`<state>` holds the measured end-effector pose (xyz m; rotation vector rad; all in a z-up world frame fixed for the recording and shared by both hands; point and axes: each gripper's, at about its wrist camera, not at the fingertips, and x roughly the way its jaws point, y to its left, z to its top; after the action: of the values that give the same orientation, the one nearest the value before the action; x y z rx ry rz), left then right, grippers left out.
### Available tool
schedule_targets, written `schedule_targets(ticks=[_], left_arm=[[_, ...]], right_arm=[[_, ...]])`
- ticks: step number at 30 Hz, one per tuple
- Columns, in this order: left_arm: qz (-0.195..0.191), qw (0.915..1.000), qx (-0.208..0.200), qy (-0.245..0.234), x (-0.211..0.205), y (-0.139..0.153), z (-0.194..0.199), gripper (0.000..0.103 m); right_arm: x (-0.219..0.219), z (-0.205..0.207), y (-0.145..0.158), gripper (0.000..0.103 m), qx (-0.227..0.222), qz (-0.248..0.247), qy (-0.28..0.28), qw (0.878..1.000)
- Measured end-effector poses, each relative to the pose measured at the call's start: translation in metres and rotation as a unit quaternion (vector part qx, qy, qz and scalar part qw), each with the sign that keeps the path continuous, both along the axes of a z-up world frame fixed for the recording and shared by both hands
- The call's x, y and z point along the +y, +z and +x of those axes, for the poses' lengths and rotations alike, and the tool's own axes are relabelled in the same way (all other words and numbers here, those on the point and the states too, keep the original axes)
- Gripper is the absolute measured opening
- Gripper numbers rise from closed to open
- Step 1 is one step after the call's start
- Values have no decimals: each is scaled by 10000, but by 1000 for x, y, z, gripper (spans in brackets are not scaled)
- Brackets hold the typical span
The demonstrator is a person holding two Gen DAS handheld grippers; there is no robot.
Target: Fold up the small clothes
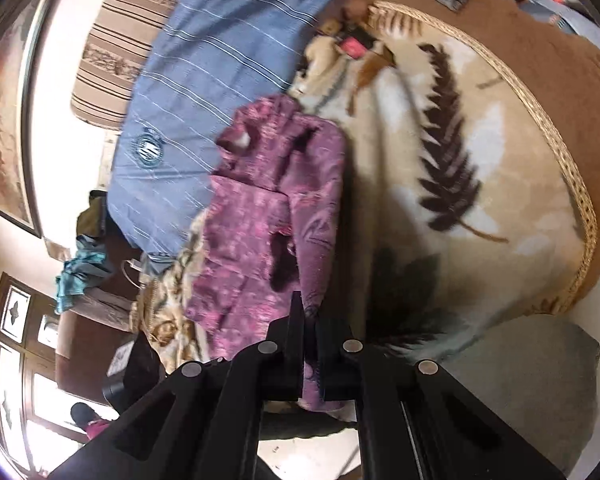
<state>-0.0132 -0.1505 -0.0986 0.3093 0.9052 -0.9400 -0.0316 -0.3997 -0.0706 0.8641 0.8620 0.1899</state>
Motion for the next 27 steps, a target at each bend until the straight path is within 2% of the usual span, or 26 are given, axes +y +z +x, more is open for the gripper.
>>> schedule_targets(ticks=[2, 4, 6, 9, 11, 12, 13, 14, 16, 18, 22, 27], left_arm=[[-41, 9997, -229, -54, -2, 8, -3, 48], [56, 9983, -571, -53, -7, 13, -7, 58], [70, 9974, -700, -159, -14, 13, -8, 59], [168, 9968, -681, -378, -26, 5, -9, 60], [335, 9945, -902, -405, -32, 0, -8, 60], [484, 9921, -1135, -216, -33, -2, -4, 58], [501, 9921, -1145, -84, -32, -2, 1, 38], [473, 9934, -1036, 120, -27, -2, 10, 3], [162, 9976, -523, 424, -9, 4, 28, 2], [-104, 9973, -359, 626, 8, 21, 39, 2], [-269, 9965, -196, 771, 25, 50, 62, 2], [-301, 9940, 342, 990, 31, 70, 138, 2]], right_arm=[[4, 7, 12, 4, -126, 44, 87, 9999], [8, 15, 19, 4, -188, 237, 105, 9995], [14, 24, 25, 4, -270, 421, 196, 9986], [23, 39, 34, 4, -383, 566, 292, 9972], [31, 54, 42, 4, -478, 695, 454, 9954], [34, 60, 45, 4, -502, 667, 512, 9952], [37, 66, 49, 4, -542, 621, 556, 9950], [40, 70, 52, 4, -579, 608, 599, 9947], [42, 78, 53, 4, -593, 598, 677, 9941], [42, 87, 56, 4, -633, 586, 718, 9937], [40, 114, 62, 4, -831, 704, 863, 9903], [39, 169, 67, 4, -892, 780, 860, 9892]])
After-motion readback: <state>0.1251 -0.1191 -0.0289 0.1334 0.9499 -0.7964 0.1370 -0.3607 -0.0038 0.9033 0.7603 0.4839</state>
